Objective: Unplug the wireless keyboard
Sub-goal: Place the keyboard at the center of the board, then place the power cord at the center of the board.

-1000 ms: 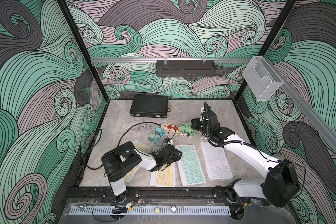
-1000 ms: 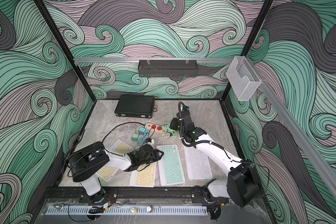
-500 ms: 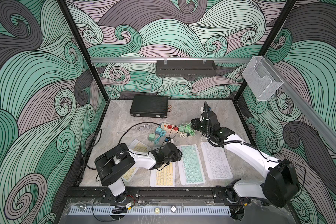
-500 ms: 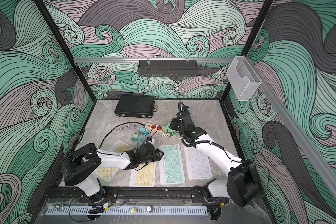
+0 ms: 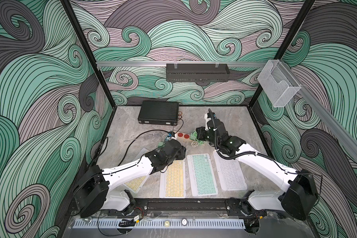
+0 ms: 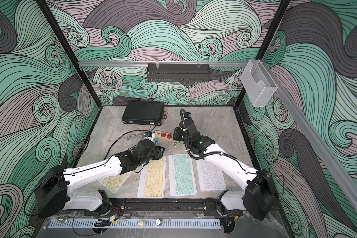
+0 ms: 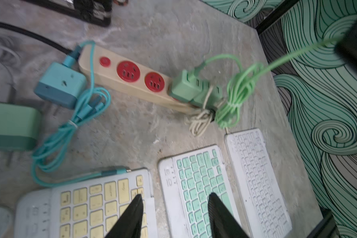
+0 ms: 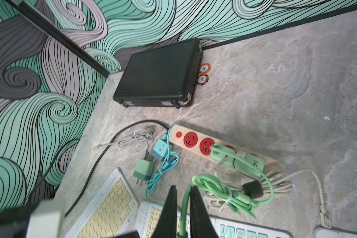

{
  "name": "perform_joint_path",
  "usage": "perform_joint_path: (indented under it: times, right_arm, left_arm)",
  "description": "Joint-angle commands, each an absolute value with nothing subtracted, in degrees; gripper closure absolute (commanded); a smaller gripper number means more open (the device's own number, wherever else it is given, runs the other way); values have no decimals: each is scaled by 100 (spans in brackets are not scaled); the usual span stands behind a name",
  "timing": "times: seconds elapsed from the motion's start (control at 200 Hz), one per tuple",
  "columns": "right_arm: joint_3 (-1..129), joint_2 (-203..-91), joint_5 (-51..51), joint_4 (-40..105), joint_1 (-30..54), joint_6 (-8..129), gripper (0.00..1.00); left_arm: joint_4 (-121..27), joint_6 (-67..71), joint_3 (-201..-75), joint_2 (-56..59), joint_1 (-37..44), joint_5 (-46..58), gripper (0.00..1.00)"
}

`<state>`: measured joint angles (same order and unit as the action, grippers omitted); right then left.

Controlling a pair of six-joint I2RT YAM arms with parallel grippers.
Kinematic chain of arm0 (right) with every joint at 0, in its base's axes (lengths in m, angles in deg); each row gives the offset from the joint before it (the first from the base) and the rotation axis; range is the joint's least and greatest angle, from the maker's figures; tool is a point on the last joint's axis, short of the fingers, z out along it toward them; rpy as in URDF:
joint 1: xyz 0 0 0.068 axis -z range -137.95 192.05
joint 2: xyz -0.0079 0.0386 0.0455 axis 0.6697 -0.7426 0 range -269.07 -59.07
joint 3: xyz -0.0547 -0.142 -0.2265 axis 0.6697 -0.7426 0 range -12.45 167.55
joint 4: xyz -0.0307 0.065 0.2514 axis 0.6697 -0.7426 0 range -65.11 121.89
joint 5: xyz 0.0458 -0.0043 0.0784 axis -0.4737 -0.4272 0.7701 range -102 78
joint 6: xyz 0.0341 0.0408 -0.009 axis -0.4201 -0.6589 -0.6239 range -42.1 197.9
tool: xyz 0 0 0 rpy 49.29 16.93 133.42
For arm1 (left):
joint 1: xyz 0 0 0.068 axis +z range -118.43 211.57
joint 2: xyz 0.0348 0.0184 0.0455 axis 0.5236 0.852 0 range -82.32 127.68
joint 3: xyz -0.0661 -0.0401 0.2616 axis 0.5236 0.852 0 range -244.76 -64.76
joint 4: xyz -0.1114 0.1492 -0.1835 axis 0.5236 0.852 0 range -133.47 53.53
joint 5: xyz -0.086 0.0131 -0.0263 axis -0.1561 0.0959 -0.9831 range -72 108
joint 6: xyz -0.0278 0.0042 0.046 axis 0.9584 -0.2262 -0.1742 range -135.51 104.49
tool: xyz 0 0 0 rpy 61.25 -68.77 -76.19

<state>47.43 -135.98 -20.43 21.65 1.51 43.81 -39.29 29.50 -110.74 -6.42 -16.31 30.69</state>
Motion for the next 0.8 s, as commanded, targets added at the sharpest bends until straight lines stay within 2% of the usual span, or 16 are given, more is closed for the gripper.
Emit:
perform_joint_path:
  times: [0.0,0.17,0.355,0.565,0.796]
  right_arm:
    - [4541,-13650,-2097,2229,-1,4302,100]
    - [4249,-13779,-2051,2280,-14,4239,100]
    - [4307,-14022,-1998,2149,37,4323,100]
    - [4325,-14231,-1809,2127,118,4412,100]
    - [4271,-14093,-1835,2107,118,4492,85]
  left_arm:
    - [-3824,2823,-11135,-453,-1089,2927,53]
    - [-4689,2844,-11522,659,-536,1416,72]
    - [-4817,2775,-12376,1834,-543,1028,81]
    - [-5006,2620,-12862,2679,-521,879,84]
    - [-4931,2404,-13019,3090,-439,905,84]
